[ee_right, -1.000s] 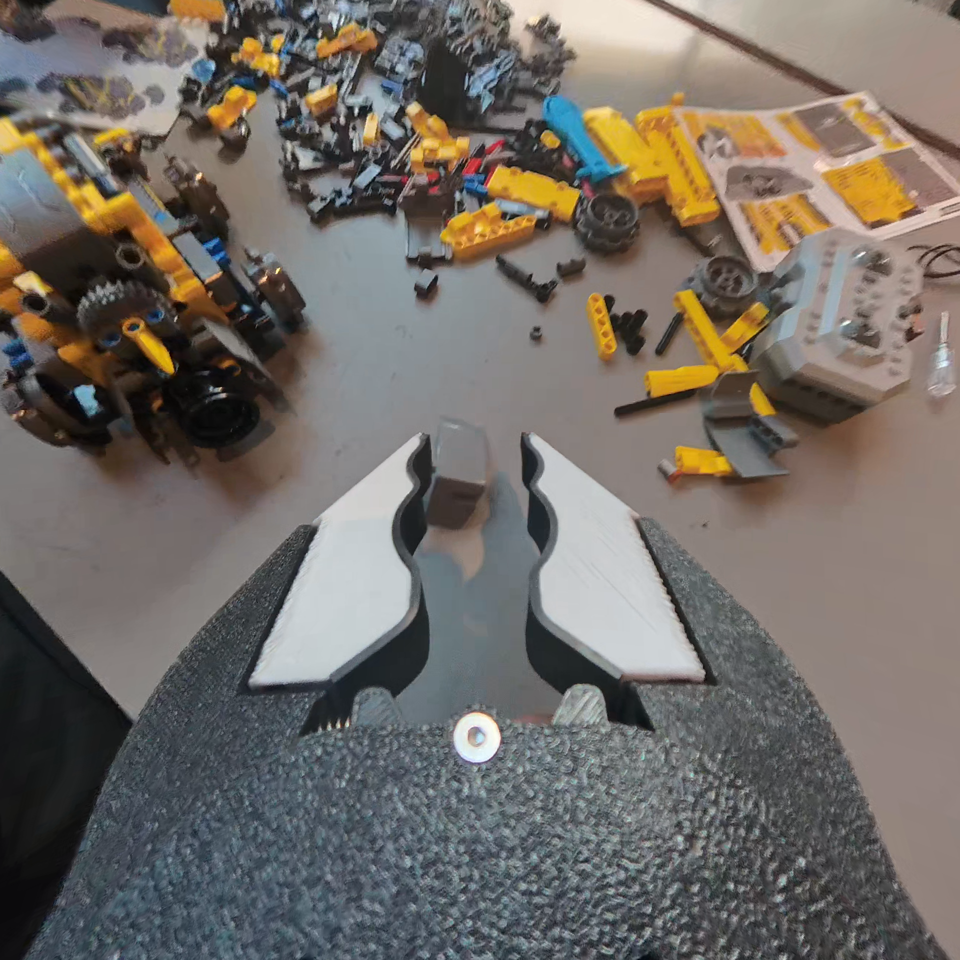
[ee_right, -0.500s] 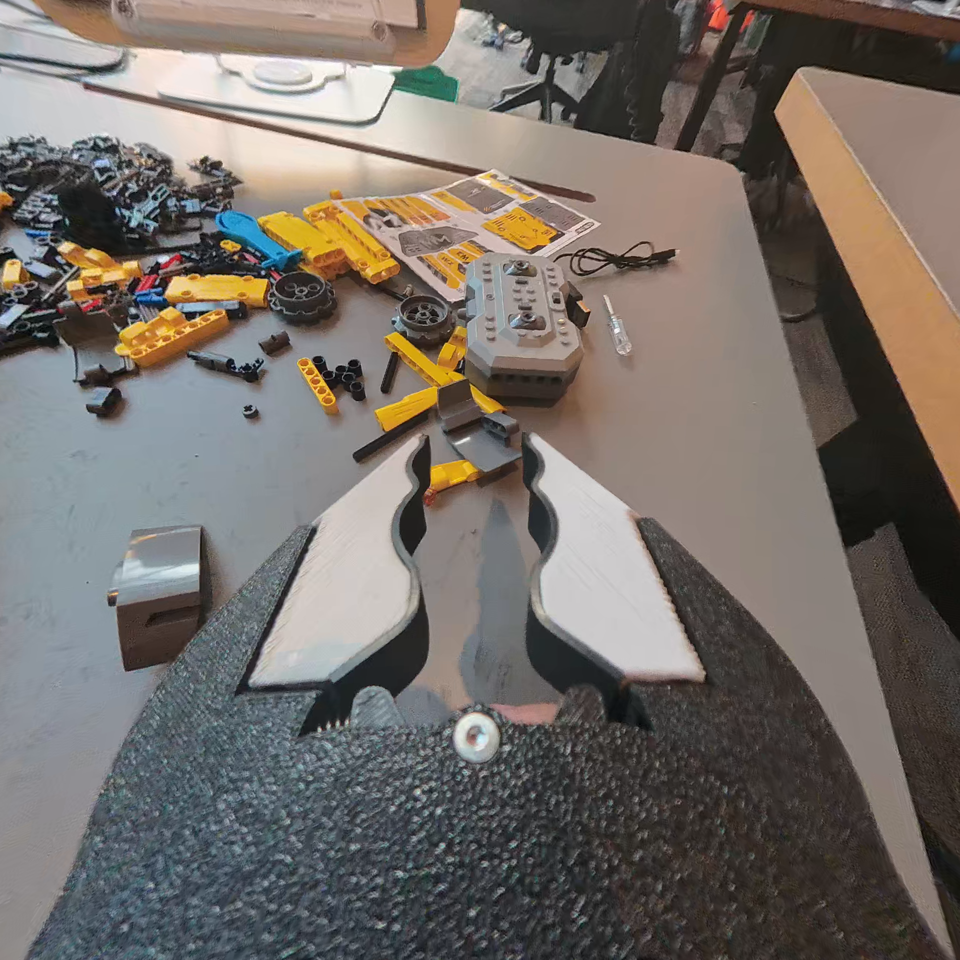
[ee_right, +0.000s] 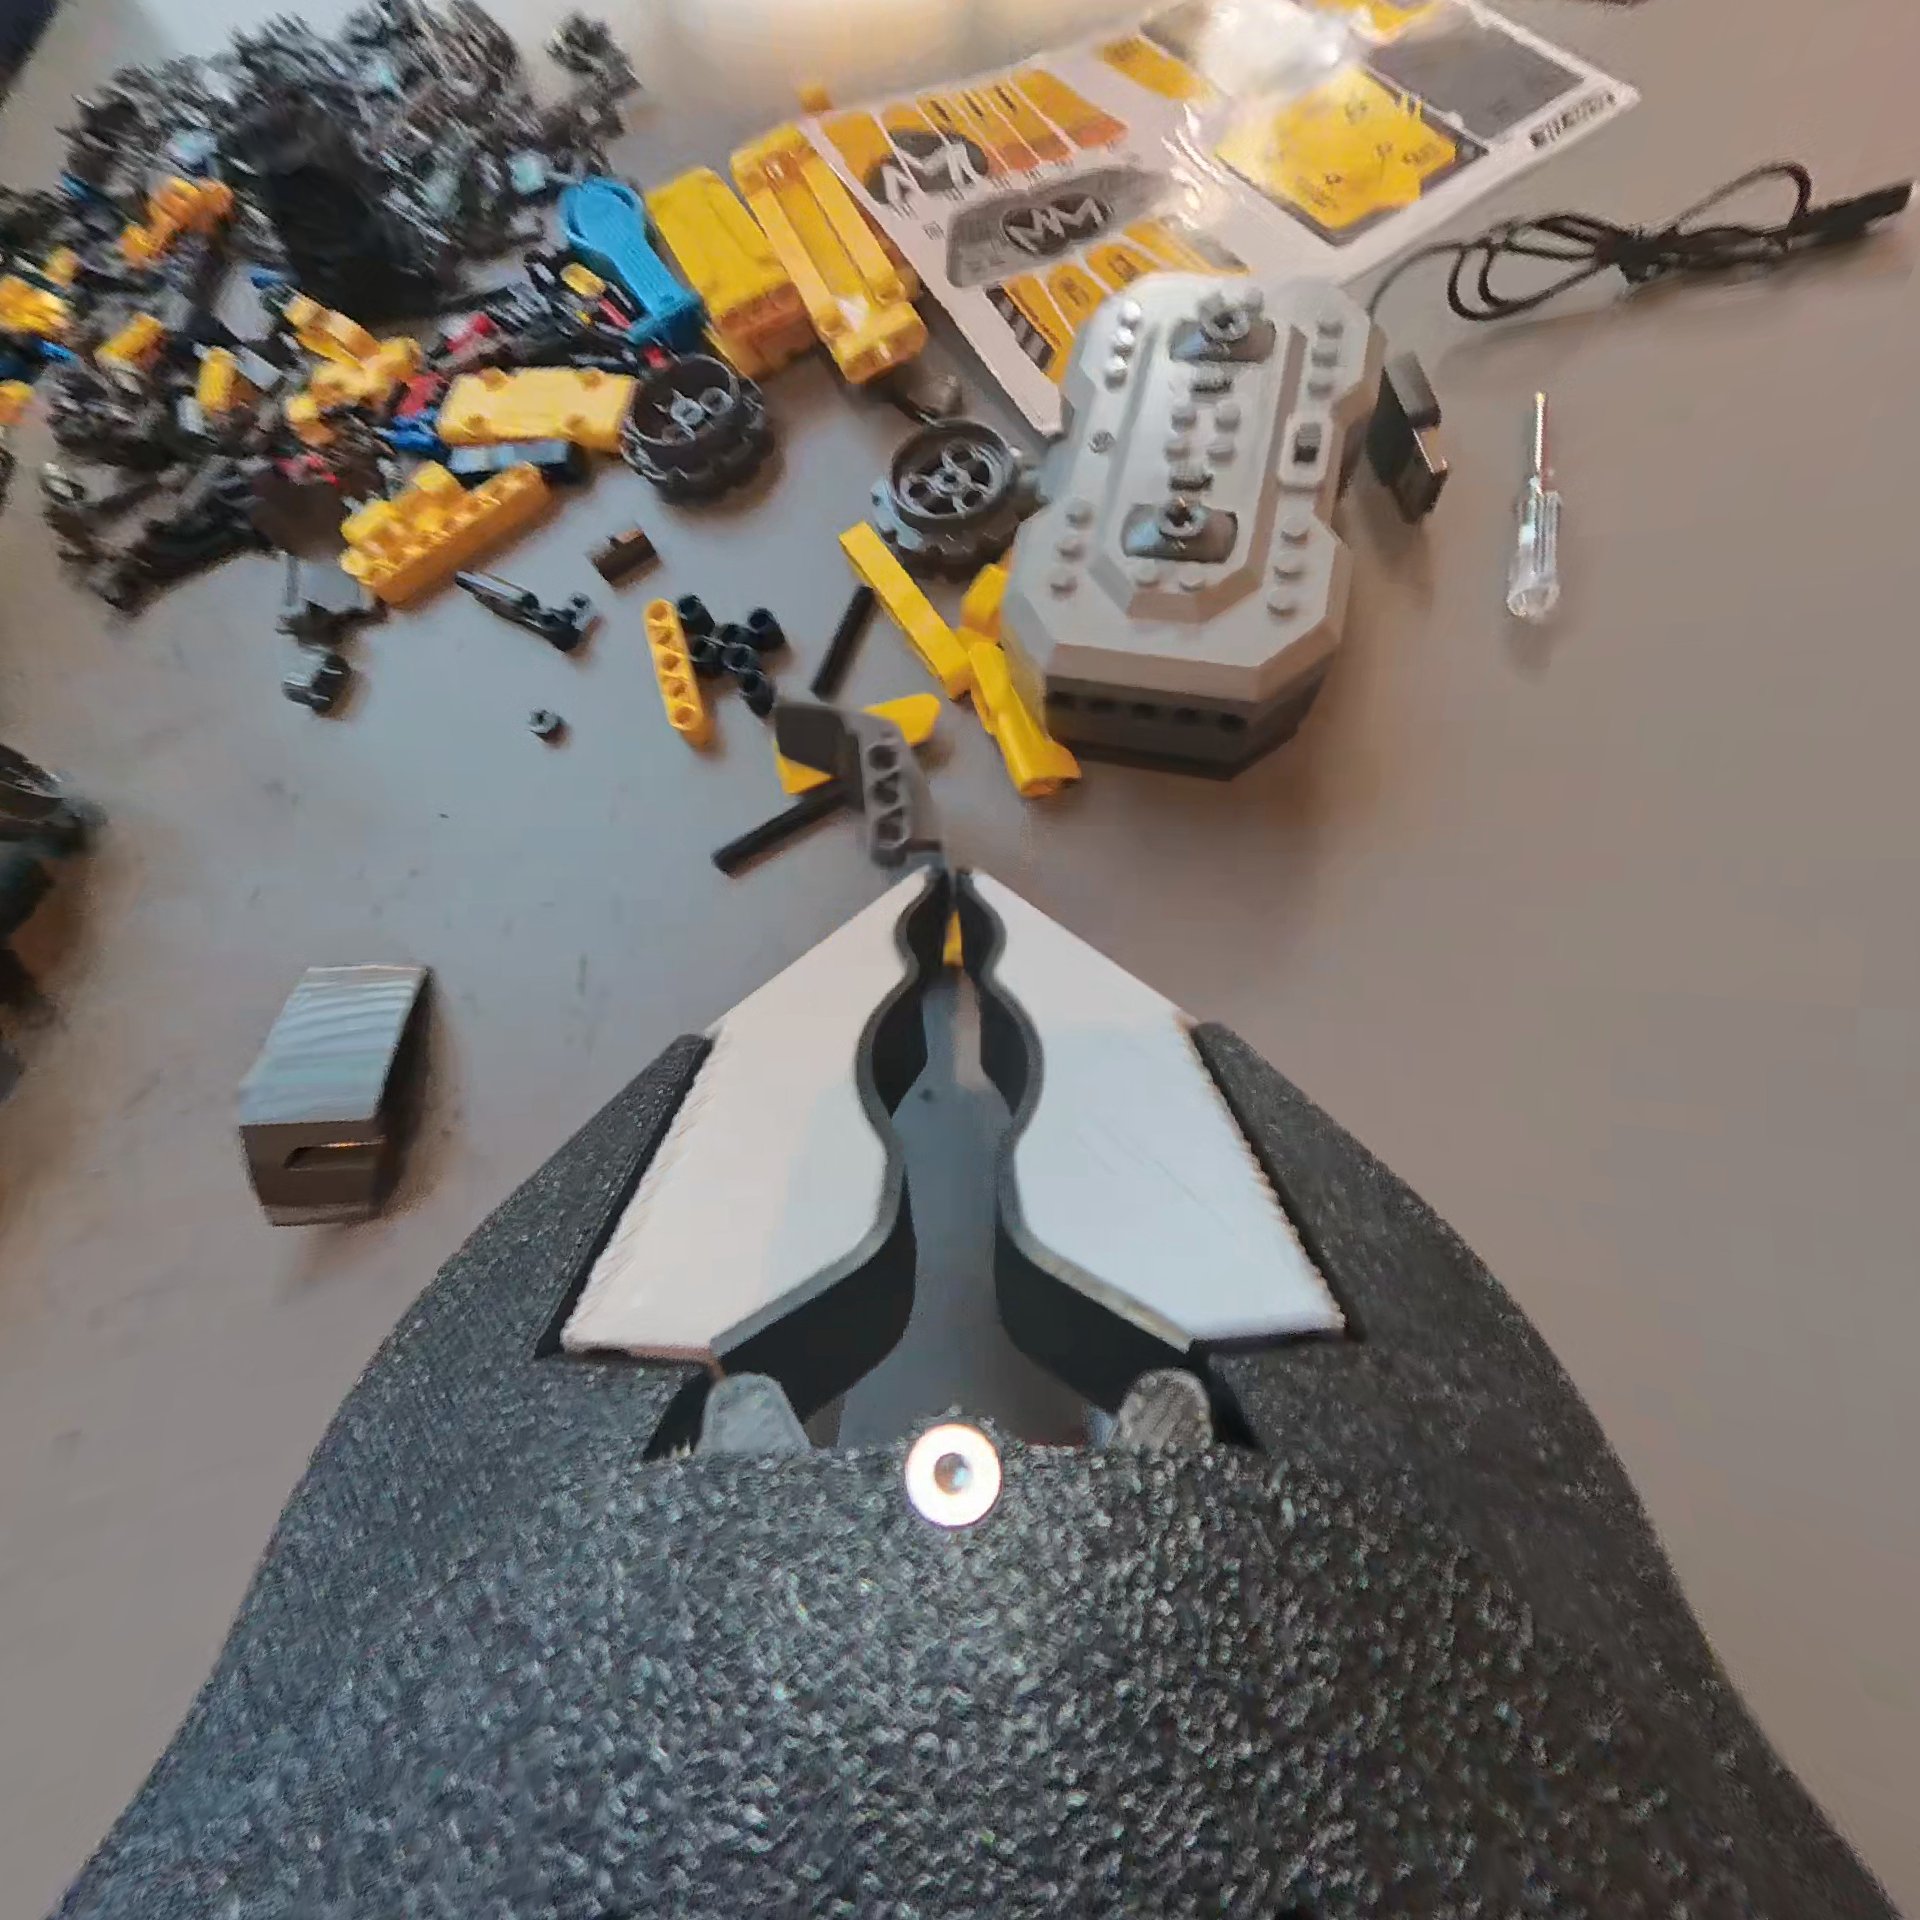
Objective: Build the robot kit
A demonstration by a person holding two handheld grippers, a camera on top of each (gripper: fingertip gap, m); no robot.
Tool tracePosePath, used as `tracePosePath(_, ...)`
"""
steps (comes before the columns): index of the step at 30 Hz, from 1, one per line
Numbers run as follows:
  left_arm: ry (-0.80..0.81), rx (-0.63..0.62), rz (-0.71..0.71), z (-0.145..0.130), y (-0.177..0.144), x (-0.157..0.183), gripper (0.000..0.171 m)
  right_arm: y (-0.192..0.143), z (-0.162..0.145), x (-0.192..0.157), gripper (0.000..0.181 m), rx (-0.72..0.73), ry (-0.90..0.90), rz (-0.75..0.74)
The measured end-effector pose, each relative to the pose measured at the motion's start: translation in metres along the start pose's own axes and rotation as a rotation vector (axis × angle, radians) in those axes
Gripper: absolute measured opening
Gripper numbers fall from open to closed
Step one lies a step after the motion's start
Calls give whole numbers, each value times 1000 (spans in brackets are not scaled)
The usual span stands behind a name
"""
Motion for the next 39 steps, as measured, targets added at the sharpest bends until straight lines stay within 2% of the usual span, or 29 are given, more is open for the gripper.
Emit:
tracePosePath(3, 15, 0, -12, 1, 0, 4, 30, -8, 8, -14, 0, 65, -41, 3)
tracePosePath(6, 38, 3, -22, 3, 0, 8, 30, -10, 9, -26, 0, 21, -160, -59)
tracePosePath(8, 49, 10, -31, 4, 0, 11, 30, -15, 16, -41, 0, 71, -271, -99)
tracePosePath(11, 53, 56, -90, 8, -2, 18, 30, -28, 36, -88, 0, 219, -511, -64)
tracePosePath(13, 36, 102, -184, 14, -5, 27, 31, -31, 48, -124, 0, 282, -671, -23)
tracePosePath(16, 23, 233, -398, 28, -16, 46, 33, -25, 66, -173, 0, 342, -841, 63)
tracePosePath(19, 62, 388, -487, 43, -33, 62, 34, -15, 84, -215, 0, 416, -922, 167)
tracePosePath(23, 131, 500, -397, 53, -46, 64, 34, -5, 99, -256, 0, 487, -1059, 199)
tracePosePath(26, 183, 639, -278, 57, -60, 57, 9, 2, 100, -271, 0, 492, -1170, 145)
tracePosePath(30, 250, 713, -122, 60, -72, 51, 2, 2, 96, -286, 0, 550, -1264, 63)
tracePosePath(33, 425, 794, 103, 62, -84, 55, 1, 1, 95, -294, 0, 624, -1294, 3)
tracePosePath(35, 568, 803, 242, 63, -88, 61, 0, 3, 95, -291, 1, 633, -1127, 51)
tracePosePath(37, 634, 796, 306, 65, -89, 63, 1, 3, 96, -283, 6, 645, -846, 142)
tracePosePath(39, 668, 800, 357, 65, -90, 63, 0, 4, 97, -274, 20, 631, -579, 236)
Point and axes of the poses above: each gripper's, where its closed fingertips meet, y out along the fingers, z out of its top, x = y × z across the jaws, the point moved 10 cm from there along -y, back along the fingers, and after that the axes turned 10 degrees about x, right-handed, at the moved point
